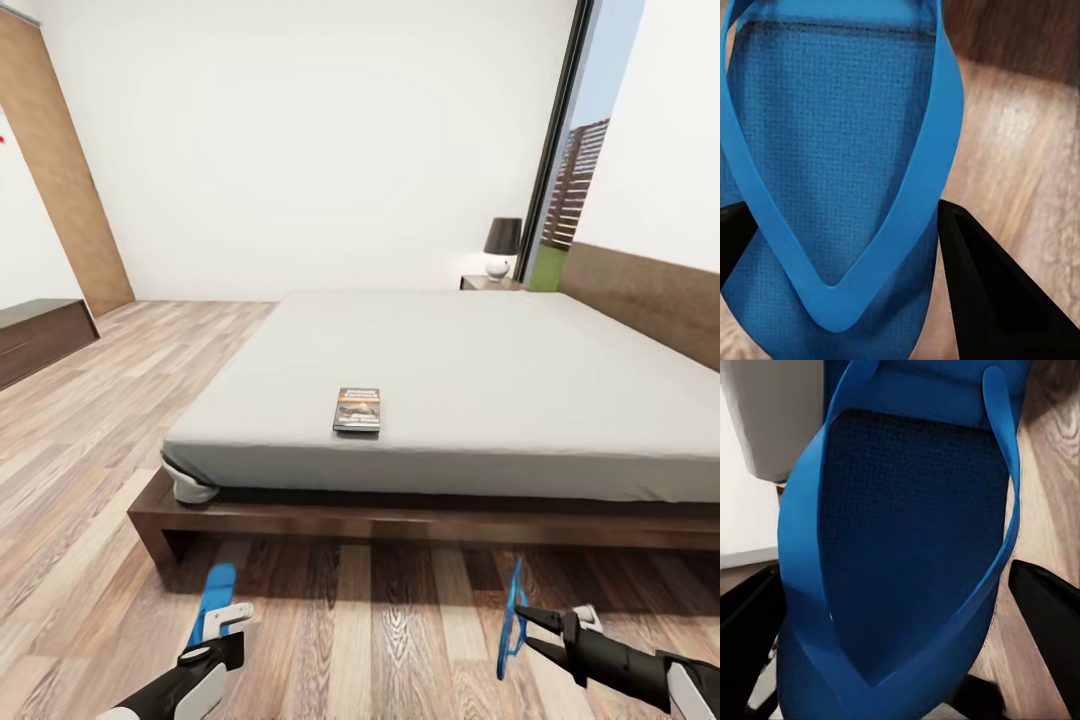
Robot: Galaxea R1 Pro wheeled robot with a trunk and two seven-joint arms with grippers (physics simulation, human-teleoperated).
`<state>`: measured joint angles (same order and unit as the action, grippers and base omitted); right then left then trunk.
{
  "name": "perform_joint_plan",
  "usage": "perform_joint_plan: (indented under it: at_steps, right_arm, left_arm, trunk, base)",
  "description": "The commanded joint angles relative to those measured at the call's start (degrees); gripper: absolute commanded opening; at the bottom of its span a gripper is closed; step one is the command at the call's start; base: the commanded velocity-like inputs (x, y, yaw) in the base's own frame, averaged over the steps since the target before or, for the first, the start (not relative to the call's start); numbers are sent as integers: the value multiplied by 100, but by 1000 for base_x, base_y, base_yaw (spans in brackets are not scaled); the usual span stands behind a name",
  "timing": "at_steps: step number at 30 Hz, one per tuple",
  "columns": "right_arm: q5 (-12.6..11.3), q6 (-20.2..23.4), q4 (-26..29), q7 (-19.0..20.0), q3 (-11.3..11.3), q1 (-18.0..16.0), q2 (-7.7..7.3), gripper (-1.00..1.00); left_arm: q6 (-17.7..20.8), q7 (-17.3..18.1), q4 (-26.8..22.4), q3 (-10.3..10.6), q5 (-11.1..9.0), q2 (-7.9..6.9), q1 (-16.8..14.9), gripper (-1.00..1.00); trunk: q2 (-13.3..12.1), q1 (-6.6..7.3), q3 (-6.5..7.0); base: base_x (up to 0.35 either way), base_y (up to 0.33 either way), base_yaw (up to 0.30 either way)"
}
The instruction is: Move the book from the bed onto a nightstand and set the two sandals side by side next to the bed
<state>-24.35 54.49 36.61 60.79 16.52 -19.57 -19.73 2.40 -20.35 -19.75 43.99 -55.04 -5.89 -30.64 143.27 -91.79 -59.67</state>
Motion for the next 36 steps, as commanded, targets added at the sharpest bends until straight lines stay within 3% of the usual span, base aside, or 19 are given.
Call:
perform_joint_plan:
  at_steps: [1, 6, 8, 36]
  right_arm:
    - [-4, 26, -2, 73, 9, -3, -29, -100]
    - [-81, 40, -5, 367, 18, -3, -309, -100]
    - [-65, 37, -5, 401, 9, -3, -341, -100]
    - [-40, 28, -13, 416, 18, -3, -347, -100]
  left_arm:
    - [32, -51, -20, 48, -7, -5, -4, -100]
    - [32, -55, -20, 43, -7, -7, -4, -100]
    - [32, -51, -18, 41, -7, -8, -4, -100]
    - [30, -74, -20, 40, 2, -17, -4, -100]
  trunk:
    - [4, -1, -28]
    - [11, -14, -139]
    - [13, -19, -183]
    - [51, -91, -804]
  base:
    - [0, 0, 0]
    - [0, 0, 0]
    - [0, 0, 0]
    - [0, 0, 0]
